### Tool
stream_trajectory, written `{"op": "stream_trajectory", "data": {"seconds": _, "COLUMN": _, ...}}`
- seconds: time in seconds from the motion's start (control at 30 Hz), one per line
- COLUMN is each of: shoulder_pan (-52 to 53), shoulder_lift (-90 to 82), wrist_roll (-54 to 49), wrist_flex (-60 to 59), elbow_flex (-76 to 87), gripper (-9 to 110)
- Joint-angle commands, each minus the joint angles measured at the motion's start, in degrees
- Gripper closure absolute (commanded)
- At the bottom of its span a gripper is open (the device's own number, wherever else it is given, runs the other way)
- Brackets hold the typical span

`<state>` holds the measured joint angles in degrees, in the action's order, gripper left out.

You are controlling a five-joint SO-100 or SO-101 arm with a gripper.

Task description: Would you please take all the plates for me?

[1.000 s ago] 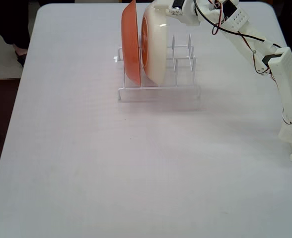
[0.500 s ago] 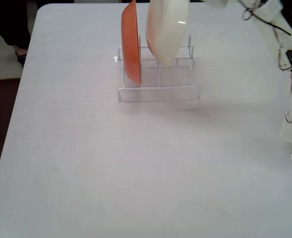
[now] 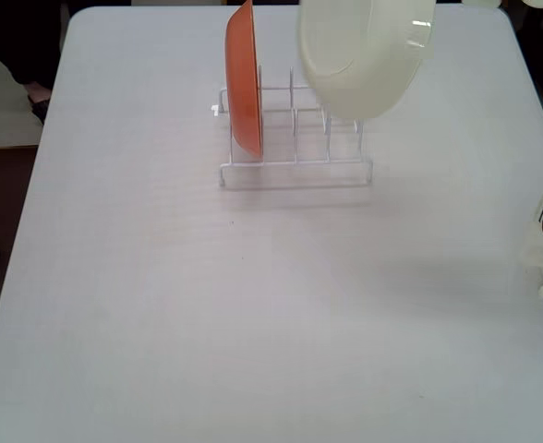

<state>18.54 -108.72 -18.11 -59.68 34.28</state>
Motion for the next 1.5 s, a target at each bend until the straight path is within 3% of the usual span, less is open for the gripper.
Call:
{"op": "stream_trajectory", "data": {"seconds": 0.0, "shoulder_pan": -8.17, "shoulder_lift": -4.66, "wrist_roll": 5.1, "wrist_flex": 1.76, "elbow_flex": 2.11, "gripper": 102}}
{"op": "stream_trajectory", "data": {"seconds": 0.3, "shoulder_pan": -26.46, "shoulder_lift": -5.45, "wrist_roll": 11.69, "wrist_flex": 25.22, "elbow_flex": 19.25, "gripper": 102}}
{"op": "stream_trajectory", "data": {"seconds": 0.57, "shoulder_pan": -31.03, "shoulder_lift": -1.93, "wrist_roll": 11.95, "wrist_flex": 43.33, "elbow_flex": 26.37, "gripper": 102}}
{"op": "stream_trajectory", "data": {"seconds": 1.47, "shoulder_pan": -26.89, "shoulder_lift": 0.88, "wrist_roll": 13.18, "wrist_flex": 52.91, "elbow_flex": 32.7, "gripper": 102}}
